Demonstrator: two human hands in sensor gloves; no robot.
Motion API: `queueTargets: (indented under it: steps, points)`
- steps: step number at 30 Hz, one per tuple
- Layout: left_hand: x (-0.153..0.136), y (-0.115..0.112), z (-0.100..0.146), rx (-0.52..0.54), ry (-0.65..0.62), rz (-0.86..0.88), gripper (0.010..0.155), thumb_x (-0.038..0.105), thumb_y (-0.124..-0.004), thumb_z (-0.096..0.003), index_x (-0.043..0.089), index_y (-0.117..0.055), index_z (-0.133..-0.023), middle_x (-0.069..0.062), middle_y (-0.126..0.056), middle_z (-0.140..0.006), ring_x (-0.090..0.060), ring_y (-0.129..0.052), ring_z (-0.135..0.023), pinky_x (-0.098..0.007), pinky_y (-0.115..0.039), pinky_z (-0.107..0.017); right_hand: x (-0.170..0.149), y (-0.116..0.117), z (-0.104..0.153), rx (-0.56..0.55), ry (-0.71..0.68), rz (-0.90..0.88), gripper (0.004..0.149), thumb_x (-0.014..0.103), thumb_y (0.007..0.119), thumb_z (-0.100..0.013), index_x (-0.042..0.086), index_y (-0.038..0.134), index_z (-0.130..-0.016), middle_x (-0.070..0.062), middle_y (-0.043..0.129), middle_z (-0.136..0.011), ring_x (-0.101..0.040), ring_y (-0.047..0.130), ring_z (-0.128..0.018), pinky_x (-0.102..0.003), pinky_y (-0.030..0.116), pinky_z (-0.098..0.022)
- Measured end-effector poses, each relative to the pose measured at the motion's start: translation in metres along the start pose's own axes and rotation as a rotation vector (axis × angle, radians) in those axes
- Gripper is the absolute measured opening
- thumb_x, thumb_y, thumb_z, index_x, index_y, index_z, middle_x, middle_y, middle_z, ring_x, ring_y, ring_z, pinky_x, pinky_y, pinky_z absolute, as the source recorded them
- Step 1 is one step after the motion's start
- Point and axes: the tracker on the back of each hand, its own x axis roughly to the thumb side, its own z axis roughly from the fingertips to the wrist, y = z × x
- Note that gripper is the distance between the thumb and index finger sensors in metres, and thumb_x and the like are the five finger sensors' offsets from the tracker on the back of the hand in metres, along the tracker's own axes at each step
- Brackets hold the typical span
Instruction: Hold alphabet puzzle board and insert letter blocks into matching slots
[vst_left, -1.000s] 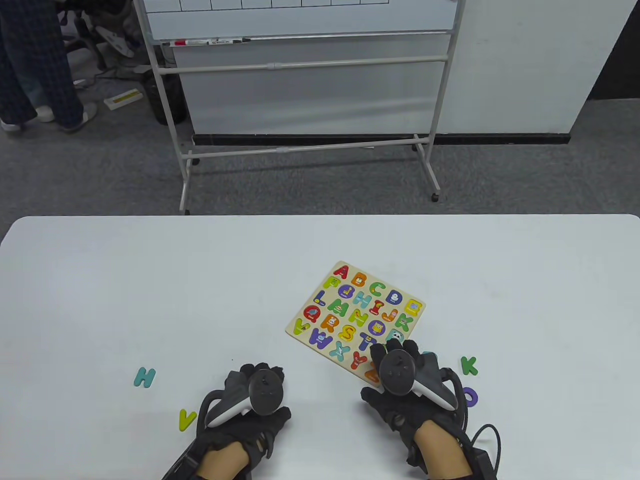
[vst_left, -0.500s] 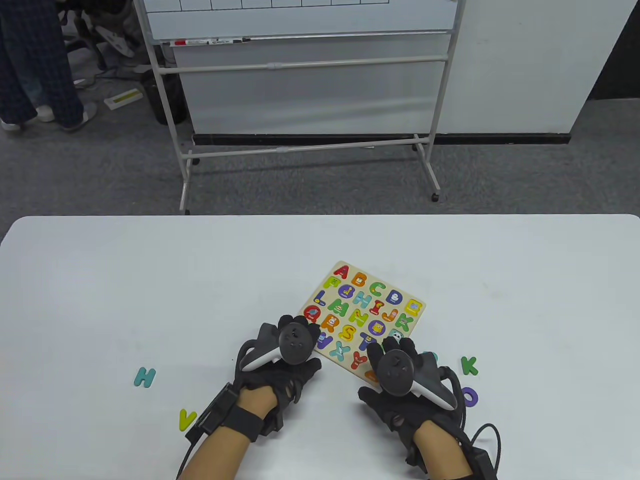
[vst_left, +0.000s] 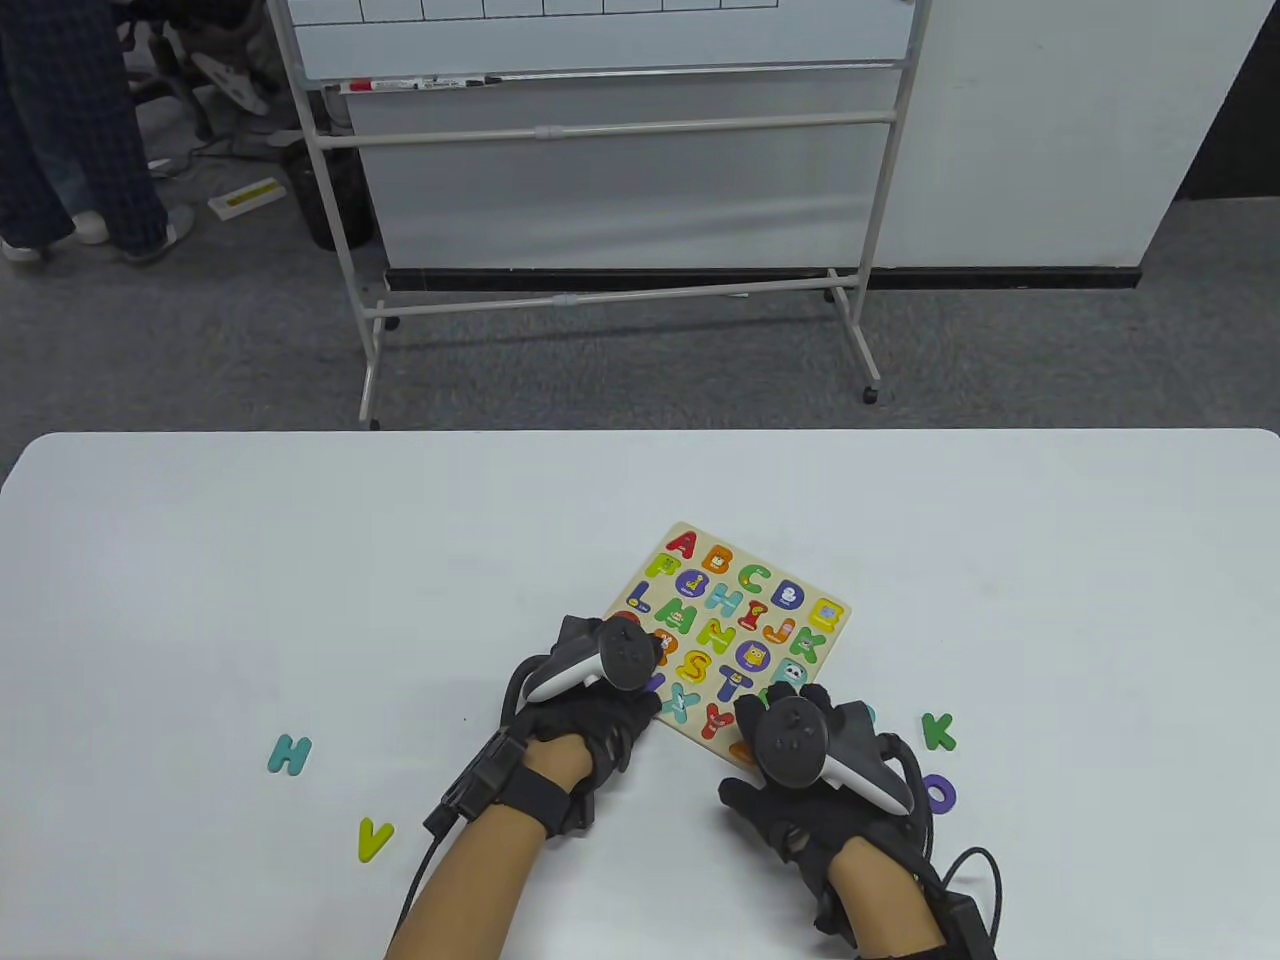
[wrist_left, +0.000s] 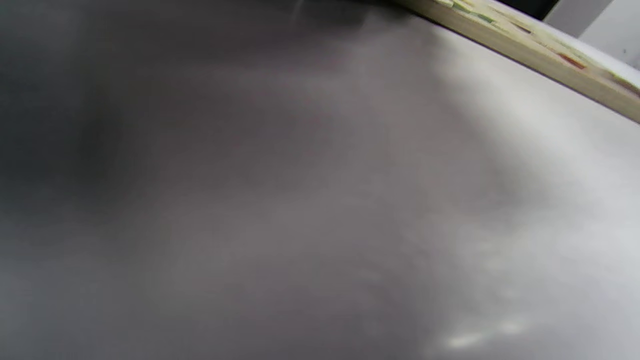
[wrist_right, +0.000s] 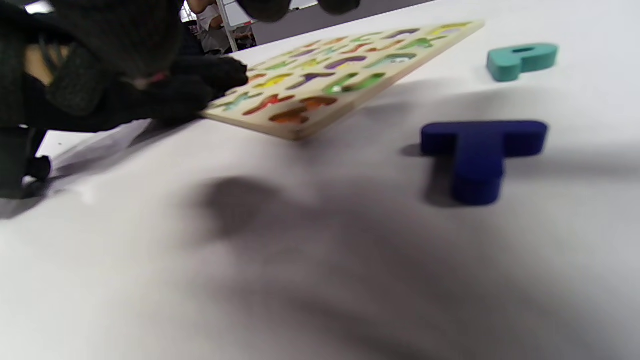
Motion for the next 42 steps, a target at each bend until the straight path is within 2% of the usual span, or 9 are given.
queueTargets:
  steps: [3, 7, 14, 21, 24, 37, 40, 41, 42]
  points:
    - [0.001, -0.004, 0.007, -0.003, 0.034, -0.045, 0.071, 0.049, -0.045, -0.052, 0.026, -0.009, -0.109, -0.011, 0.002, -0.113, -0.044, 0.002, -0.103, -0.061, -0.012, -0.071, -0.004, -0.002, 0.001, -0.01, 0.009, -0.014, 0.086, 0.06, 0.067, -0.049, 0.024, 0.024, -0.114, -0.016, 0.018, -0.12, -0.048, 0.013, -0.11, -0.071, 0.026, -0.072]
    - [0.001, -0.018, 0.026, 0.0, 0.097, 0.065, 0.071, 0.049, -0.043, -0.0538, 0.027, -0.004, -0.109, -0.011, 0.009, -0.112, -0.043, 0.011, -0.102, -0.062, -0.007, -0.069, -0.011, -0.007, 0.005, -0.036, 0.024, -0.043, 0.086, 0.06, 0.067, -0.049, 0.024, 0.025, -0.114, -0.016, 0.018, -0.12, -0.047, 0.013, -0.11, -0.071, 0.026, -0.072]
    - [0.005, -0.033, 0.059, 0.058, 0.21, 0.038, 0.071, 0.048, -0.045, -0.0524, 0.023, -0.01, -0.109, -0.015, 0.0, -0.113, -0.049, -0.001, -0.102, -0.064, -0.018, -0.069, -0.021, -0.016, 0.013, -0.092, 0.046, -0.096, 0.086, 0.06, 0.067, -0.049, 0.024, 0.025, -0.114, -0.016, 0.018, -0.12, -0.047, 0.015, -0.11, -0.072, 0.026, -0.072]
    - [0.018, -0.051, 0.094, 0.042, 0.315, 0.004, 0.073, 0.045, -0.046, -0.0524, 0.017, -0.009, -0.108, -0.022, -0.001, -0.111, -0.056, -0.005, -0.101, -0.067, -0.025, -0.069, -0.03, -0.023, 0.015, -0.127, 0.076, -0.105, 0.085, 0.06, 0.067, -0.048, 0.024, 0.026, -0.114, -0.017, 0.019, -0.12, -0.048, 0.016, -0.11, -0.072, 0.026, -0.072]
    - [0.024, -0.057, 0.104, 0.063, 0.306, -0.107, 0.074, 0.045, -0.045, -0.0516, 0.013, -0.011, -0.109, -0.028, -0.008, -0.111, -0.061, -0.015, -0.1, -0.069, -0.035, -0.068, -0.034, -0.025, 0.016, -0.128, 0.086, -0.118, 0.085, 0.06, 0.067, -0.049, 0.024, 0.027, -0.114, -0.016, 0.019, -0.12, -0.047, 0.016, -0.11, -0.072, 0.026, -0.071]
    - [0.031, -0.071, 0.131, 0.052, 0.282, -0.16, 0.075, 0.043, -0.048, -0.0515, 0.007, -0.015, -0.108, -0.035, -0.014, -0.108, -0.067, -0.024, -0.097, -0.069, -0.042, -0.066, -0.03, -0.027, 0.019, -0.115, 0.068, -0.13, 0.084, 0.06, 0.067, -0.049, 0.023, 0.031, -0.115, -0.017, 0.021, -0.12, -0.048, 0.017, -0.111, -0.072, 0.026, -0.071]
    - [0.032, -0.071, 0.13, 0.054, 0.286, -0.163, 0.075, 0.043, -0.049, -0.0513, 0.006, -0.016, -0.108, -0.035, -0.015, -0.108, -0.068, -0.024, -0.097, -0.07, -0.043, -0.066, -0.031, -0.026, 0.019, -0.103, 0.086, -0.119, 0.079, 0.059, 0.068, -0.049, 0.026, 0.039, -0.114, -0.017, 0.027, -0.12, -0.047, 0.023, -0.112, -0.072, 0.027, -0.071]
    - [0.032, -0.071, 0.13, 0.056, 0.284, -0.176, 0.075, 0.043, -0.048, -0.0513, 0.006, -0.016, -0.108, -0.036, -0.016, -0.108, -0.068, -0.025, -0.097, -0.07, -0.043, -0.066, -0.031, -0.028, 0.02, -0.107, 0.105, -0.106, 0.072, 0.057, 0.069, -0.049, 0.028, 0.052, -0.112, -0.017, 0.041, -0.119, -0.047, 0.036, -0.112, -0.072, 0.027, -0.071]
    - [0.033, -0.071, 0.13, 0.056, 0.284, -0.177, 0.075, 0.043, -0.049, -0.0513, 0.006, -0.017, -0.108, -0.036, -0.017, -0.108, -0.068, -0.026, -0.097, -0.07, -0.044, -0.066, -0.032, -0.028, 0.021, -0.107, 0.124, -0.091, 0.067, 0.056, 0.071, -0.048, 0.026, 0.065, -0.108, -0.018, 0.057, -0.116, -0.046, 0.051, -0.11, -0.074, 0.027, -0.07]
